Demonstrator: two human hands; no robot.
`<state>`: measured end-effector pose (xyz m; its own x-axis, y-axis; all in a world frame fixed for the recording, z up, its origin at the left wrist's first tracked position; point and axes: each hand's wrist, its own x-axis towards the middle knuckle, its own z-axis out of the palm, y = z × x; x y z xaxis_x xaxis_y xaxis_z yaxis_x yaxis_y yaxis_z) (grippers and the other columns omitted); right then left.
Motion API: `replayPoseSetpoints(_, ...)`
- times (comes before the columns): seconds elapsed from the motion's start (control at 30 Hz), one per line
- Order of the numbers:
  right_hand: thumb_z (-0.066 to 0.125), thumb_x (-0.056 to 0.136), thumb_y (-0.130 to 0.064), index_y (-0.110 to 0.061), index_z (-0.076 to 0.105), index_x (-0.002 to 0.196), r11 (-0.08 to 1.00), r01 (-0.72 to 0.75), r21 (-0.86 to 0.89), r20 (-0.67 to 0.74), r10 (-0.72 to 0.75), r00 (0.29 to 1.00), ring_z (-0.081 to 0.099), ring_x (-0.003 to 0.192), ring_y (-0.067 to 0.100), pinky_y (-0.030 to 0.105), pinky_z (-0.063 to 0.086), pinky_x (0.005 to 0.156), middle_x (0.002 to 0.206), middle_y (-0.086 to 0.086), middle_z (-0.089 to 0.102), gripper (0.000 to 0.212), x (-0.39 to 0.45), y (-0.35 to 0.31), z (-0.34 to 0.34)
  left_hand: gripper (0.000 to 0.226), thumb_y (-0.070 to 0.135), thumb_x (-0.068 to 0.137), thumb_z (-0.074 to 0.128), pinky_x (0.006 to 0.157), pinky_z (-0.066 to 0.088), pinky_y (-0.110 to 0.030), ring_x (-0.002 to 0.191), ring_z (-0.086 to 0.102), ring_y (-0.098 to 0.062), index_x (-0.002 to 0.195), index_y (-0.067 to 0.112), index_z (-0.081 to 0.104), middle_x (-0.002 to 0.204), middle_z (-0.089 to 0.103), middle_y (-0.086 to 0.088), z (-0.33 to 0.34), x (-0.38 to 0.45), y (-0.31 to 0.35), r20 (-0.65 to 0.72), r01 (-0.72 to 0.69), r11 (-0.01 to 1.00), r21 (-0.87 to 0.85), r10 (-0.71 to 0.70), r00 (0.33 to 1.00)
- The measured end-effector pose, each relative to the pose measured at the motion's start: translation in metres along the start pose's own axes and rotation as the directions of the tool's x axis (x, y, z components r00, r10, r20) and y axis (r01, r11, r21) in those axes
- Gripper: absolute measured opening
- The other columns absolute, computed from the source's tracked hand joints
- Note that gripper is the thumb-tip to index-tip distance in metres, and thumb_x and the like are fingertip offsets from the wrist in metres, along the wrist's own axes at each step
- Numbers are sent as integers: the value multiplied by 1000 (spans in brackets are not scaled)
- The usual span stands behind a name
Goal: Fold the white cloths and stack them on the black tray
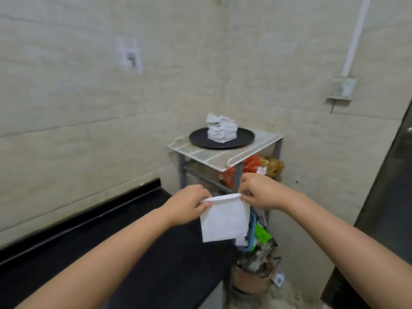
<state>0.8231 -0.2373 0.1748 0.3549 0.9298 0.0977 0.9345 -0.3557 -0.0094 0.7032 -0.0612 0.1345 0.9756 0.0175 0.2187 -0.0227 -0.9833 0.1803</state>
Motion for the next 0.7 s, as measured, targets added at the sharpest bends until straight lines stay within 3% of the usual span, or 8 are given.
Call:
replayPoseSetpoints(0.13,51,88,-16,3,64,86,996,-72,-51,-47,70,996,53,91,27,35,40,80,87,10,50,24,53,95,-24,28,26,88,50,84,40,-30,99,56,-26,104,8,65,102,61,-14,-16,128,-13,-20,-12,1000,8,12,1000)
replayPoseSetpoints(0.33,50,88,-9,8,62,88,982,-136,134,-136,154,979,59,85,35,33,30,62,93,25,63,21,142,215,-60,15,19,86,60,78,43,-30,88,57,-17,97,11,66,93,61,-5,-46,275,-39,-3,76,997,27,-76,997)
replayPoseSetpoints(0.4,50,87,-7,4,62,87,967,-144,212,-165,181,970,65,76,27,32,37,61,89,23,66,16,170,247,-67,15,16,86,61,64,47,-22,66,61,-3,99,10,66,88,64,1,-53,311,-50,-2,147,986,-79,-148,989)
replayPoseSetpoints(0.47,49,87,-4,-6,61,83,934,-152,322,-163,213,963,63,50,8,19,44,49,80,17,67,12,200,274,-70,9,10,87,60,46,46,-12,38,55,4,96,8,61,77,58,4,-57,343,-61,-3,231,952,-201,-236,972)
replayPoseSetpoints(0.5,49,86,-3,-8,61,82,915,-151,375,-153,221,963,58,42,4,13,43,43,77,14,67,13,213,285,-71,5,8,88,59,43,46,-10,33,53,4,93,9,58,73,58,3,-58,356,-67,-8,268,934,-238,-278,961)
replayPoseSetpoints(0.57,49,84,-1,-4,62,82,882,-120,455,-179,223,958,59,44,3,9,45,46,75,13,67,13,247,311,-72,5,6,88,58,50,50,-15,39,57,0,88,11,54,74,65,-7,-59,387,-79,-55,326,906,-270,-353,934)
replayPoseSetpoints(0.63,53,83,-1,-5,65,85,872,-60,485,-260,209,943,66,65,17,18,50,61,82,15,68,13,284,333,-74,6,6,87,58,67,54,-27,58,62,-13,86,12,58,92,70,-17,-64,415,-91,-166,366,898,-245,-411,896)
replayPoseSetpoints(0.7,56,83,-5,-5,68,93,882,17,470,-364,176,915,65,87,26,19,43,66,94,15,70,15,326,354,-76,15,7,85,57,78,49,-31,83,64,-25,98,9,64,104,68,-15,-69,446,-106,-325,443,885,-140,-464,824)
